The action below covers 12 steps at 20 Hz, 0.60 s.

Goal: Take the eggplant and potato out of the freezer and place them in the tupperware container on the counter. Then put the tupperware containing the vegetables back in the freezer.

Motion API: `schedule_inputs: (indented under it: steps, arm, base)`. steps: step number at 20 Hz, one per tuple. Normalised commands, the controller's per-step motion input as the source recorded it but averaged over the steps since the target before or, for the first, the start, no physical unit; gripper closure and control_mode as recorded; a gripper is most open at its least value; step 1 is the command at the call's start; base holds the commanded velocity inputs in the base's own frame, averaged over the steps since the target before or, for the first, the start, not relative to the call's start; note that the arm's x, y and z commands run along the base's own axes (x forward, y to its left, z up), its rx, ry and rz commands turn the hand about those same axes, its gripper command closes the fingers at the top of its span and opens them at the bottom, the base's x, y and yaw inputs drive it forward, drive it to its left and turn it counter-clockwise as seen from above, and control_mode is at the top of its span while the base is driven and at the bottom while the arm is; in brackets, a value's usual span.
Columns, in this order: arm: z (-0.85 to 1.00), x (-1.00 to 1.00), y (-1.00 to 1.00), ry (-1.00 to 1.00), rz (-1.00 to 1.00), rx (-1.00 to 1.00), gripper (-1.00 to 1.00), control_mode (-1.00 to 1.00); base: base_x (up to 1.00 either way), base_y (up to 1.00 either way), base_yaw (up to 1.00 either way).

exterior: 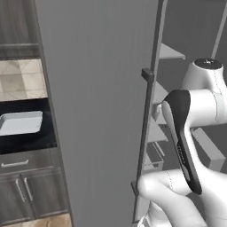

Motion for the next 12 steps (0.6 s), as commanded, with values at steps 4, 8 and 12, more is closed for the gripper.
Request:
schedule_inputs:
  steps: [4,8,12]
  arm:
    - [0.00,0.00,0.00,0.00,0.00,0.00,-1.00,1.00]
    - [0.00,0.00,0.00,0.00,0.00,0.00,-1.00,1.00]
    - [0.00,0.00,0.00,0.00,0.00,0.00,-1.00,1.00]
  base:
    - [0.49,-0.27,0.00]
    - [0.64,-0.21,0.00]
    - [0.68,-0.28,0.00]
